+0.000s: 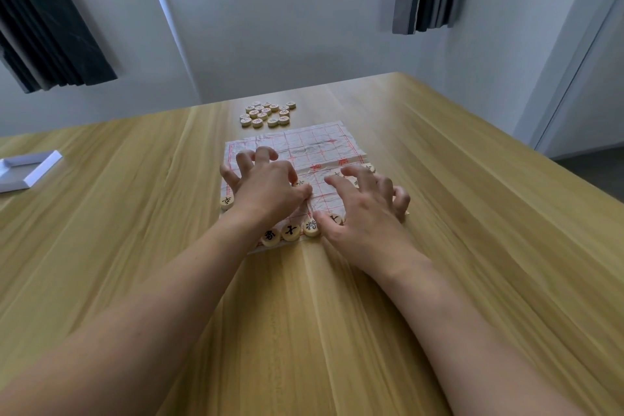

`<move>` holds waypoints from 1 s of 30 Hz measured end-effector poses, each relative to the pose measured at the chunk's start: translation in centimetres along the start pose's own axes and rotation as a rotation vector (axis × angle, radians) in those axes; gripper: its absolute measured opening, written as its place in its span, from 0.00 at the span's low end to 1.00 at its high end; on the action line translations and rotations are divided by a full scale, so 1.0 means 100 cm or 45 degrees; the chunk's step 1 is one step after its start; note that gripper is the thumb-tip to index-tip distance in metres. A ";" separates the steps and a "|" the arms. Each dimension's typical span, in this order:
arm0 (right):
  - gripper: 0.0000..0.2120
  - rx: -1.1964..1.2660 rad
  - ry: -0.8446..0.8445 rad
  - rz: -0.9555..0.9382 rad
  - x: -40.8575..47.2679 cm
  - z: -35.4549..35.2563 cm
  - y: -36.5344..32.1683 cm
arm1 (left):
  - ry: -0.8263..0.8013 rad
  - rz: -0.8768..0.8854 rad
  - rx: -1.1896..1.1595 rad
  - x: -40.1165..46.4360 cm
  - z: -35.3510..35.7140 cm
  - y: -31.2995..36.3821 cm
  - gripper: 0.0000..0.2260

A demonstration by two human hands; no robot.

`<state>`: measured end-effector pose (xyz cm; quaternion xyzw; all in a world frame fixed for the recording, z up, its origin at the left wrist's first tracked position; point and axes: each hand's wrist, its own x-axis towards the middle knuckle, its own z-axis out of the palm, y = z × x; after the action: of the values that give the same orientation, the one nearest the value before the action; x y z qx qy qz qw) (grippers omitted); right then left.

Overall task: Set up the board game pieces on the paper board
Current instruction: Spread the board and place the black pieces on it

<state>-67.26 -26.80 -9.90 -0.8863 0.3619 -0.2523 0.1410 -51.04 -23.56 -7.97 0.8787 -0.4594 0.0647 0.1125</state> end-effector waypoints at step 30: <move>0.24 0.022 0.088 -0.036 -0.019 -0.011 -0.016 | 0.117 0.042 -0.139 -0.039 -0.037 -0.036 0.22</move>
<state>-68.17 -24.41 -8.97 -0.8808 0.3518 -0.2879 0.1326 -50.33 -17.57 -5.75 0.8597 -0.4710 0.0815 0.1799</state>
